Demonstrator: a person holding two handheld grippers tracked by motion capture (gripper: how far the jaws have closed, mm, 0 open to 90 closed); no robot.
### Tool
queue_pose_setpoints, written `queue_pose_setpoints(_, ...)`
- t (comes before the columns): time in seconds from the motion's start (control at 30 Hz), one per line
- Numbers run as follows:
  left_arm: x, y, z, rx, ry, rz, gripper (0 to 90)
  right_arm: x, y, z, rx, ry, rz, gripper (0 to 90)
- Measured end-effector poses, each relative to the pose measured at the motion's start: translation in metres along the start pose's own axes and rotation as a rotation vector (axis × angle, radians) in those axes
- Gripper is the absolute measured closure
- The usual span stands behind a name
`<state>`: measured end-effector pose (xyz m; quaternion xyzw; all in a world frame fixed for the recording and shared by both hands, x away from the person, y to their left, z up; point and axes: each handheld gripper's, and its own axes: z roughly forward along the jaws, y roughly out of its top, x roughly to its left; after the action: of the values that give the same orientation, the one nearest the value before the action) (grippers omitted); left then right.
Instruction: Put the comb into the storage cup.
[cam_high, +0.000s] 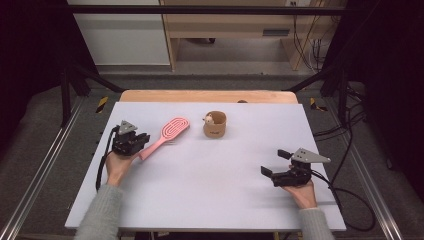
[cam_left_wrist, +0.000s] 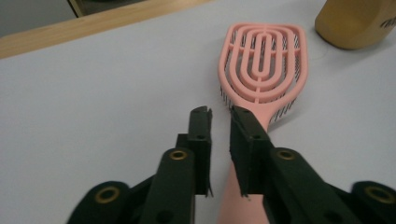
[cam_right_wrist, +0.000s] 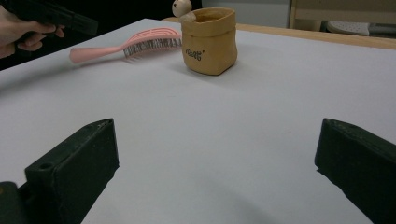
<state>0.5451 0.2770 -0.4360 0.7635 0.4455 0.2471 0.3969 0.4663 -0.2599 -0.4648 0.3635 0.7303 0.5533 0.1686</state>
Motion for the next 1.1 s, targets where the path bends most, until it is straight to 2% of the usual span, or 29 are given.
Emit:
queue_pose_setpoints(0.2, -0.002, 0.004, -0.008, -0.023, 0.017, -0.03, 49.1, 0.0, 0.0, 0.0, -0.002, 0.0, 0.0, 0.2)
queue_pose_setpoints(0.4, -0.003, 0.01, -0.011, -0.033, -0.01, -0.059, 23.9, 0.0, 0.0, 0.0, -0.001, 0.0, 0.0, 0.2)
queue_pose_setpoints(0.53, -0.005, 0.015, -0.012, -0.018, -0.029, -0.054, 8.7, 0.0, 0.0, 0.0, -0.001, 0.0, -0.001, 0.2)
queue_pose_setpoints(0.63, -0.006, 0.018, -0.011, -0.008, -0.048, -0.048, 3.2, 0.0, 0.0, 0.0, 0.0, 0.0, 0.0, 0.2)
queue_pose_setpoints(0.77, -0.007, 0.02, -0.008, 0.003, -0.07, -0.033, 0.2, 0.0, 0.0, 0.0, 0.0, 0.001, 0.001, 0.2)
queue_pose_setpoints(0.93, -0.01, 0.023, -0.003, 0.018, -0.089, -0.01, 0.0, 0.0, 0.0, 0.0, 0.0, 0.0, 0.0, 0.2)
queue_pose_setpoints(1.1, -0.012, 0.023, 0.004, 0.042, -0.084, 0.004, 0.0, 0.0, 0.0, 0.0, 0.0, 0.001, 0.0, 0.2)
